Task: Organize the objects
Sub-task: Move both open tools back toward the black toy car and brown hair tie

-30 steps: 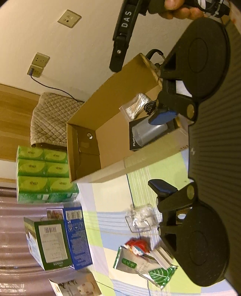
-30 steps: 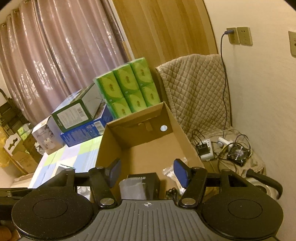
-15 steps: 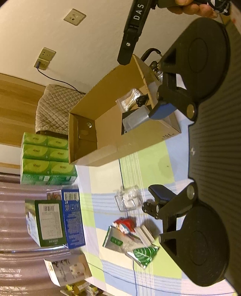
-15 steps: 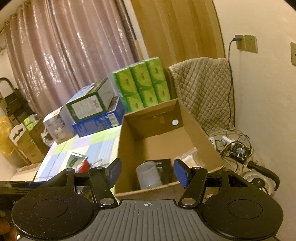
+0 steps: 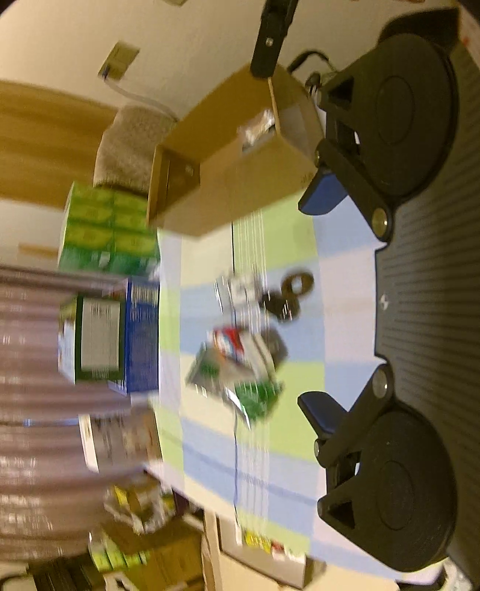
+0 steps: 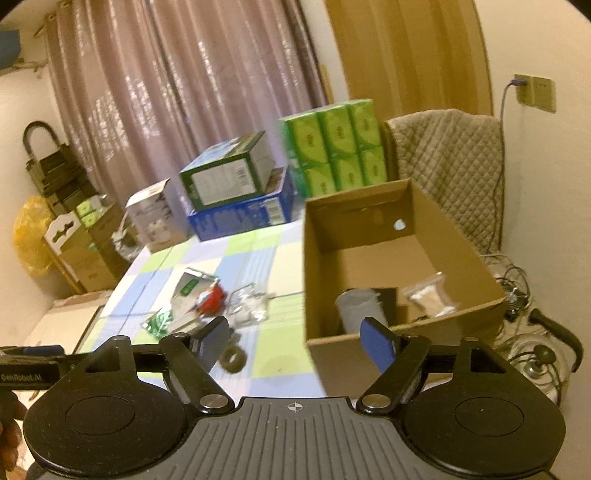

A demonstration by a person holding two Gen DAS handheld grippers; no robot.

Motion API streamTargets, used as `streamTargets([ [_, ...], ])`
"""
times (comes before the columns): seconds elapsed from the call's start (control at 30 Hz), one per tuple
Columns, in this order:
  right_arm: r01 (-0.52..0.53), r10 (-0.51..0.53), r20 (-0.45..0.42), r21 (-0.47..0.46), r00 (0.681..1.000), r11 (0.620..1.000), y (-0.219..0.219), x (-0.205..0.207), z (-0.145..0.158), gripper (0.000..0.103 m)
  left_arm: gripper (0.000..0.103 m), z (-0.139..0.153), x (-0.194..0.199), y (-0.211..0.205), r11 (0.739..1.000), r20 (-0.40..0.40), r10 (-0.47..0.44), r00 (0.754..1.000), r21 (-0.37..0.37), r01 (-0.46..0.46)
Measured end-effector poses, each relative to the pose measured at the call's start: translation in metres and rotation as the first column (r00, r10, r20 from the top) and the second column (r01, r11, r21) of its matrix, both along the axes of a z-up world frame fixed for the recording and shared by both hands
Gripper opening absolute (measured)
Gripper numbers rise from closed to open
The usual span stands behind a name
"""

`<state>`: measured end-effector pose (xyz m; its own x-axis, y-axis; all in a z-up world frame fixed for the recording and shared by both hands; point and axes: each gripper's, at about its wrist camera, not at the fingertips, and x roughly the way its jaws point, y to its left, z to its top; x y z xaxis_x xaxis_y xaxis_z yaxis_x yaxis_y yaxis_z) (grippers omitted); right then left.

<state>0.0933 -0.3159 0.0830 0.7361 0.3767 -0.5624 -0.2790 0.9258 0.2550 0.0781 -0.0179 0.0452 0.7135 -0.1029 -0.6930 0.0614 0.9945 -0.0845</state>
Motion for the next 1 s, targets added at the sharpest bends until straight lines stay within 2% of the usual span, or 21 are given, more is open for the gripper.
streamTargets([
  [0.2,-0.054,0.054,-0.012,-0.002,0.998,0.999,0.023,-0.008,-0.01,0.076,0.102,-0.009,-0.015,0.041,0.996,-0.01,0.087,0.996,0.02,-0.087],
  [0.4,-0.091,0.091,-0.021,-0.013,0.996,0.996,0.04,-0.011,-0.019,0.076,0.102,-0.015,-0.019,0.057,0.993,-0.025,0.119,0.993,0.014,-0.119],
  [1.0,-0.155,0.151,-0.069,-0.057,0.986,0.986,0.076,0.001,-0.053,0.076,0.102,-0.041,0.008,0.058,0.996,-0.082,0.09,0.993,-0.011,-0.091],
])
